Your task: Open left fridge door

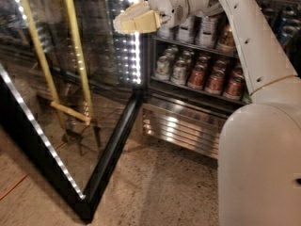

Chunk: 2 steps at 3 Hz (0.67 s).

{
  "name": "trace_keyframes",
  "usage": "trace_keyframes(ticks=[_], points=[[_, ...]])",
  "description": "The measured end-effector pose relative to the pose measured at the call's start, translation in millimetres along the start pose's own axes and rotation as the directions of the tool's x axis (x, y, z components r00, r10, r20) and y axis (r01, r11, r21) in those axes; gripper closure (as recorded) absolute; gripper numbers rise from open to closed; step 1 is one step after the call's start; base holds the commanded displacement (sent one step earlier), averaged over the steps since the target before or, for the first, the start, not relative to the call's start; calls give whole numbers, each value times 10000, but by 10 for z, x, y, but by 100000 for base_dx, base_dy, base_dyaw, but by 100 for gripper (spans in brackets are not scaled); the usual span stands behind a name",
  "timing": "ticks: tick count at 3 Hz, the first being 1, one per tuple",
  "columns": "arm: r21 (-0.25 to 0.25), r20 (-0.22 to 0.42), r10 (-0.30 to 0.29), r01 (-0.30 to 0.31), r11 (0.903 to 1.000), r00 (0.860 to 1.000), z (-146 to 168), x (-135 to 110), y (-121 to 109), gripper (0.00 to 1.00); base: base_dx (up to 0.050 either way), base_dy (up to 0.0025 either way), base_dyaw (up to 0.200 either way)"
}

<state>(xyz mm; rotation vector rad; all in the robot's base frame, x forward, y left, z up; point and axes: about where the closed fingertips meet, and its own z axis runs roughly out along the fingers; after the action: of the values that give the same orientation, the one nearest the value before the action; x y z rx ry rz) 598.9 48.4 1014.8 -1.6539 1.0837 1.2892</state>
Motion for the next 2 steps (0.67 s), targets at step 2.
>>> trace_keyframes(ticks=[2], points=[[1,0,0,0,10000,10000,0,0,0,100,-1052,-78,8747]])
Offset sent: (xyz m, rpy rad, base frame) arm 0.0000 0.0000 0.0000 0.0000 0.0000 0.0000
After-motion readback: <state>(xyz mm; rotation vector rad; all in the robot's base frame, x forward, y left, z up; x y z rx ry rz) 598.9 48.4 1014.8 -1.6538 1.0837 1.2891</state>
